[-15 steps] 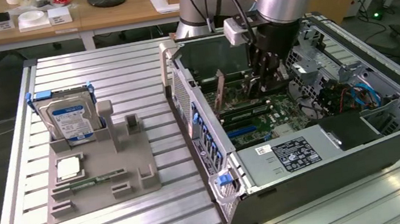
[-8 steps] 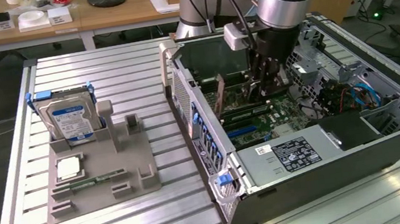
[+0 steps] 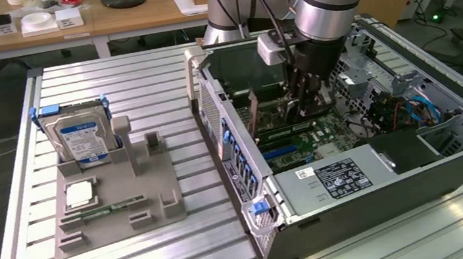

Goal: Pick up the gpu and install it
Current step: 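Insert the gpu into the slot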

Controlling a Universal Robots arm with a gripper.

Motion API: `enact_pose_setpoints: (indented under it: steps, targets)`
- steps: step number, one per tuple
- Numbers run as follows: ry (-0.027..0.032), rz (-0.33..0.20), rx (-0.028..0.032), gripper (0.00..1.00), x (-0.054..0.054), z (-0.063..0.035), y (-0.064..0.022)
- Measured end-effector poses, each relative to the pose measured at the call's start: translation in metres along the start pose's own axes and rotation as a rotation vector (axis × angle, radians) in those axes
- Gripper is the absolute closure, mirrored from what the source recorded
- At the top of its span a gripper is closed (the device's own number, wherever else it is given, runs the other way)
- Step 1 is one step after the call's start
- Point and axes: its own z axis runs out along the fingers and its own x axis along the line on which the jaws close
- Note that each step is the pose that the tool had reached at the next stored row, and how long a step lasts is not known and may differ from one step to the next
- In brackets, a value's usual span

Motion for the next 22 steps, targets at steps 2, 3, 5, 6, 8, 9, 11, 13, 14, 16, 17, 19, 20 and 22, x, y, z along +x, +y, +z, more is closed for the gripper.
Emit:
enact_pose_setpoints:
  steps: [2,3,5,6,8,9,11,13,14,16,17,19,20,22]
  targets:
    - [0.0025,0.000,-0.0019,0.72,0.000,0.0026,0.0002]
    - [0.0047,0.000,-0.0027,0.72,0.000,0.0035,0.0002]
    - [0.0078,0.000,-0.0037,0.72,0.000,0.0056,0.0002]
    - [0.0086,0.000,-0.0041,0.72,0.000,0.0066,0.0003]
    - [0.0088,0.000,-0.0053,0.72,0.000,0.0093,0.0003]
    - [0.0089,0.000,-0.0061,0.72,0.001,0.0107,0.0004]
    - [0.0091,0.000,-0.0070,0.72,0.001,0.0124,0.0004]
    - [0.0089,0.000,-0.0079,0.72,0.001,0.0140,0.0007]
    - [0.0090,0.000,-0.0084,0.72,0.002,0.0148,0.0015]
    - [0.0090,0.000,-0.0091,0.72,0.002,0.0164,0.0036]
    - [0.0091,0.000,-0.0094,0.72,0.002,0.0172,0.0037]
    - [0.0092,0.000,-0.0097,0.72,0.003,0.0183,0.0038]
    - [0.0092,0.000,-0.0099,0.72,0.004,0.0186,0.0037]
    - [0.0091,0.000,-0.0102,0.72,0.007,0.0193,0.0036]
